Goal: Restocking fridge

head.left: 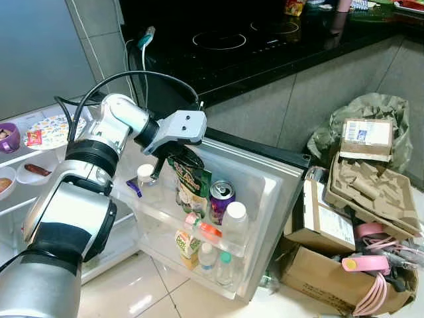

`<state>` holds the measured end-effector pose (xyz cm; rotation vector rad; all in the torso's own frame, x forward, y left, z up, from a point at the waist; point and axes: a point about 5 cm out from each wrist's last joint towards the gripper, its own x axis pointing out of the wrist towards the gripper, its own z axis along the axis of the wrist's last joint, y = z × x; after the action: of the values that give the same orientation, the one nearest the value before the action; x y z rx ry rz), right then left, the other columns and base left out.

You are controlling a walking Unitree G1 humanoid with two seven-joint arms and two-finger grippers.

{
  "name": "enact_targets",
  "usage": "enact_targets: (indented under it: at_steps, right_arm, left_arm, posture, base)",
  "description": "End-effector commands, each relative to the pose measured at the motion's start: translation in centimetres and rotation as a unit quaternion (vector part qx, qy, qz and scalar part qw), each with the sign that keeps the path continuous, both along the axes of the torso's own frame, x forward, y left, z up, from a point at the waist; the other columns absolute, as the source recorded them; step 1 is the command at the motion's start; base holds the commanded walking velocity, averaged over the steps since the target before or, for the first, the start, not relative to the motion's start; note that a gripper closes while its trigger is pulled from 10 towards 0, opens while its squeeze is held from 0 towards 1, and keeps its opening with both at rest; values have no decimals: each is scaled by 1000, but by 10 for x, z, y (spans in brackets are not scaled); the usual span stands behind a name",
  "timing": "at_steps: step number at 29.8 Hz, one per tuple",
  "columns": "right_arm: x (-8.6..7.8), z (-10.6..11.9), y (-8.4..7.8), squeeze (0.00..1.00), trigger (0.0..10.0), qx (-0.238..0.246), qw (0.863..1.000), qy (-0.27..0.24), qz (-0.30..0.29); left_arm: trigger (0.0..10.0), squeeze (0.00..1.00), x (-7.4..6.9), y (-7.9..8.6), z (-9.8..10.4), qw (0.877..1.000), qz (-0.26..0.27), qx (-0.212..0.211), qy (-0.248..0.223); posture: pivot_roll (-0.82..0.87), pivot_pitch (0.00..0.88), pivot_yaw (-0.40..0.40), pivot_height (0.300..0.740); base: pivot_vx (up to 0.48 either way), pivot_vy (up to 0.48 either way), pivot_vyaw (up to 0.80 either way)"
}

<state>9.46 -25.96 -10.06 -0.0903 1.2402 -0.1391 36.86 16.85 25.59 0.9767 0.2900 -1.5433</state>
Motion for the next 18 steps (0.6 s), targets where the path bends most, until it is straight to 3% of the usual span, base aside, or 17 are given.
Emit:
enact_targets:
  at_steps: [1,4,8,9,11,12,13,15,18]
  right_arm:
    - [-2,0,-1,0,10000,-1,1000,1,-5]
    - [-2,0,0,0,10000,0,1000,0,-5]
    - [-2,-1,1,0,10000,1,1000,1,-7]
    - [-2,-1,1,0,10000,1,1000,1,-7]
    - [-3,-1,1,0,10000,1,1000,1,-8]
    - [-3,-1,1,0,10000,1,1000,2,-8]
    - [-3,-1,1,0,10000,1,1000,2,-8]
    - [-4,-1,1,0,10000,1,1000,3,-10]
    - [-4,-1,1,0,10000,1,1000,3,-11]
  left_arm:
    - [10000,0,0,2,4,1000,5,-23,-1]
    - [10000,0,0,-2,14,998,3,-56,-6]
    - [10000,0,1,-12,43,987,-5,-159,-18]
    - [10000,145,1,-14,48,984,-5,-177,-13]
    - [10000,910,0,-16,57,978,-9,-207,-6]
    - [10000,1000,-2,-17,63,974,-15,-225,-2]
    - [10000,1000,-2,-17,63,974,-15,-225,-2]
    - [10000,1000,-1,-20,76,962,-15,-273,5]
    - [10000,1000,3,-19,78,958,-2,-286,-1]
  posture:
    - [-27,0,-14,732]
    - [-29,0,-12,732]
    - [-33,0,-7,732]
    - [-33,0,-7,732]
    - [-35,0,-5,732]
    - [-37,0,-3,732]
    - [-37,0,-3,732]
    - [-37,0,-1,732]
    - [-38,0,1,732]
  base:
    - [0,0,0]
    - [0,0,0]
    - [0,0,0]
    - [0,0,0]
    - [0,0,0]
    - [0,0,0]
    - [0,0,0]
    - [0,0,0]
    - [0,0,0]
